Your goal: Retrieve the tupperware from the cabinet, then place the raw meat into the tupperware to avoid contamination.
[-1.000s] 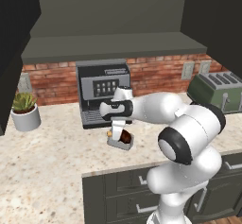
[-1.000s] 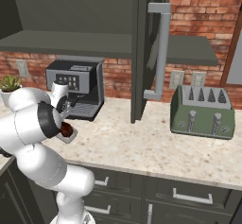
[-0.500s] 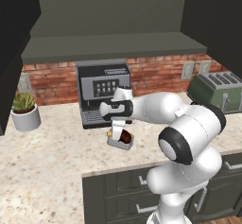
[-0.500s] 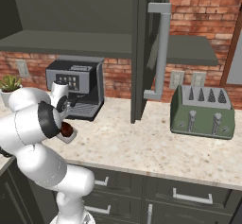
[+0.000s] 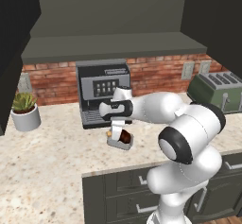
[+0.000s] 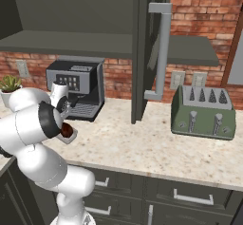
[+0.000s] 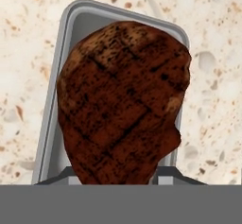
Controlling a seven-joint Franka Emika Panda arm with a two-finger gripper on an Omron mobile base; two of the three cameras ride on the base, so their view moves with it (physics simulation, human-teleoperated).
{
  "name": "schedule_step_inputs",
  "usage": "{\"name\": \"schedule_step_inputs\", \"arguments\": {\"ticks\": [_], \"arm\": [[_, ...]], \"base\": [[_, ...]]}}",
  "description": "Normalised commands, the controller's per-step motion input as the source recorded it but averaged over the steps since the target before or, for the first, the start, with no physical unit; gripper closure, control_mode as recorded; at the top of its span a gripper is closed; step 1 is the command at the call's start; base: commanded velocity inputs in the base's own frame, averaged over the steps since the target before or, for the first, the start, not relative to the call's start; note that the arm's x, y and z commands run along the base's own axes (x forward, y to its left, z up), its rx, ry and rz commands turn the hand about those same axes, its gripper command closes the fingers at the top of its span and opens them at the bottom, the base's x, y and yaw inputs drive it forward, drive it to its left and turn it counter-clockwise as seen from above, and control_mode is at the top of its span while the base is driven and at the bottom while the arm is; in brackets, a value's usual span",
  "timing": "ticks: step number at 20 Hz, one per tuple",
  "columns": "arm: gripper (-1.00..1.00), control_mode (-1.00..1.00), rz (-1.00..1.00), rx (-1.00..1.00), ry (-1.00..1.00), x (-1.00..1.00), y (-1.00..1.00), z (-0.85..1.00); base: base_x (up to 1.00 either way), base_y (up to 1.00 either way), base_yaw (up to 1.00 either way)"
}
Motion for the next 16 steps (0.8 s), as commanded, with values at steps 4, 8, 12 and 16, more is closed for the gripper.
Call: {"name": "schedule_step_inputs", "arguments": {"ticks": [4,8,12,16], "arm": [[-1.0,-1.0,0.0,0.0,0.0,0.0,0.02,-0.01],[-1.0,-1.0,0.0,0.0,-0.01,0.0,0.0,0.0],[-1.0,-1.0,0.0,0.0,-0.02,0.0,0.0,0.0],[-1.0,-1.0,0.0,0.0,0.0,0.0,0.07,0.0]], "base": [[0.0,0.0,0.0],[0.0,0.0,0.0],[0.0,0.0,0.0],[0.0,0.0,0.0]]}}
